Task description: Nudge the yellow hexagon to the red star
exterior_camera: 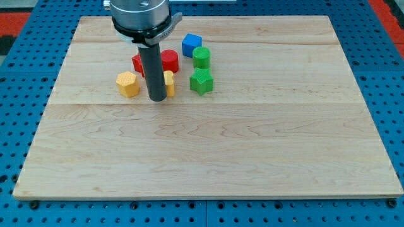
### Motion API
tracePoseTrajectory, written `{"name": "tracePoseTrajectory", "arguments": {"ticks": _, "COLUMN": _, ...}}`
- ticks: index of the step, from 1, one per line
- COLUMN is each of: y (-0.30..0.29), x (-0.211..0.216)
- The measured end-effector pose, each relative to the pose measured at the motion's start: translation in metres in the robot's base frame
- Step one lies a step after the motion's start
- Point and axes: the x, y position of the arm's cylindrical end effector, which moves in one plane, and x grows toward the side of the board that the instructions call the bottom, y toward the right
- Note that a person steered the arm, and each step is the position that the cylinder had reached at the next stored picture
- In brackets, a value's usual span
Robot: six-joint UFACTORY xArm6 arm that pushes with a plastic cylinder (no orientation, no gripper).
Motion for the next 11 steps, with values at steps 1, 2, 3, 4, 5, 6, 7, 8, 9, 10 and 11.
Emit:
{"name": "tracePoseTrajectory", "arguments": {"ticks": 1, "y": -0.002, "x": 0.0}}
{"name": "tracePoseTrajectory", "arguments": {"ticks": 2, "y": -0.053, "x": 0.031}}
{"name": "tracePoseTrajectory", "arguments": {"ticks": 3, "y": -0.122, "x": 0.019}}
{"name": "tracePoseTrajectory", "arguments": {"ticks": 4, "y": -0.113, "x": -0.013}}
{"name": "tracePoseTrajectory", "arguments": {"ticks": 5, "y": -0.096, "x": -0.001}}
{"name": "tracePoseTrajectory", "arguments": {"ticks": 6, "y": -0.076, "x": 0.0}}
{"name": "tracePoseTrajectory", "arguments": {"ticks": 7, "y": -0.076, "x": 0.0}}
{"name": "tracePoseTrajectory", "arguments": {"ticks": 8, "y": -0.072, "x": 0.0}}
{"name": "tracePoseTrajectory", "arguments": {"ticks": 9, "y": -0.065, "x": 0.0}}
{"name": "tracePoseTrajectory", "arguments": {"ticks": 10, "y": -0.069, "x": -0.001}}
{"name": "tracePoseTrajectory", "arguments": {"ticks": 11, "y": -0.055, "x": -0.002}}
